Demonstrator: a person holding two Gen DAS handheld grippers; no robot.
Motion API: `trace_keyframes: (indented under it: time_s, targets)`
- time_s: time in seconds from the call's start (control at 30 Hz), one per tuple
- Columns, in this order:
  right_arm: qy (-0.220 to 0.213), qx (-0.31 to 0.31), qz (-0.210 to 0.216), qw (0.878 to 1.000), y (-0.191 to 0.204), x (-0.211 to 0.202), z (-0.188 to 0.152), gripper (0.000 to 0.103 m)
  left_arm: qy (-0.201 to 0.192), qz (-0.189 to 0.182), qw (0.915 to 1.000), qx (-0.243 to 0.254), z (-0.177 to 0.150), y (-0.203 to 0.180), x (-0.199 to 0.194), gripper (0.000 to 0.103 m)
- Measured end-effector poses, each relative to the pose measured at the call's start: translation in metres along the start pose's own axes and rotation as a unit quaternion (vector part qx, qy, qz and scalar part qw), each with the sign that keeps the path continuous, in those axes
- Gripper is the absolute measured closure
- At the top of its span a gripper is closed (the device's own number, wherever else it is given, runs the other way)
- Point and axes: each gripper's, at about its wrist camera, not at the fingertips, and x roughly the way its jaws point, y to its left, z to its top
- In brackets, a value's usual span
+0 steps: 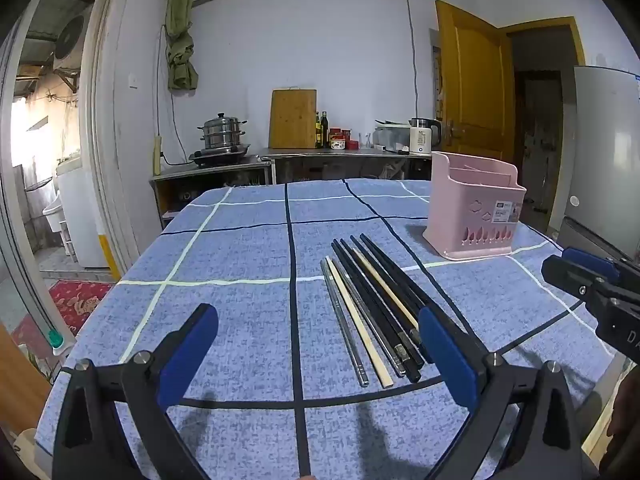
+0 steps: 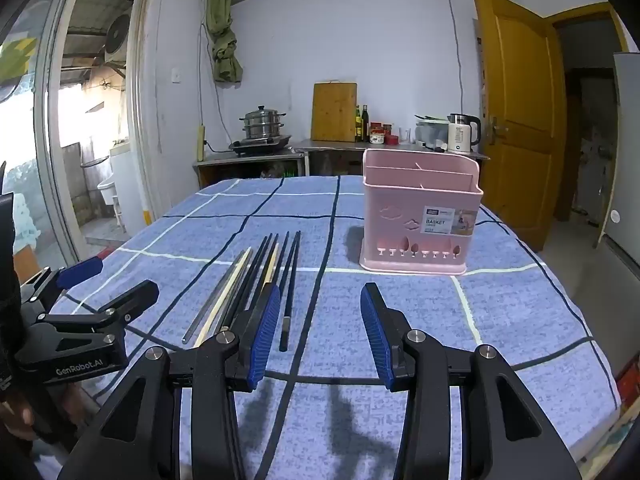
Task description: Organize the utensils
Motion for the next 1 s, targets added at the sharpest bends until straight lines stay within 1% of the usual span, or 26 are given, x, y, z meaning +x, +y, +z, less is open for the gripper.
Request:
trace_keyframes:
  time_s: [0.03,0.23,1.0]
  targets:
    - [0.0,0.0,0.0,1.0,0.0004,-0.0001,0.0,0.06,0.005,0.0,1.0,0.0,0.0001,0.0,0.0006,0.001]
    - [-0.004,0.003,0.001,1.0,-0.0005,-0.0028,0.0017,0.06,0.007,-0.001,1.0,0.003,0.0011,0.0021,0.0028,0.001]
    - [-0.008,0.006,0.001,1.0,-0.0024,-0.0088,0.0046,0.06,0.002,-0.003,1.0,0.008,0.0003,-0.0033,-0.0018,0.001]
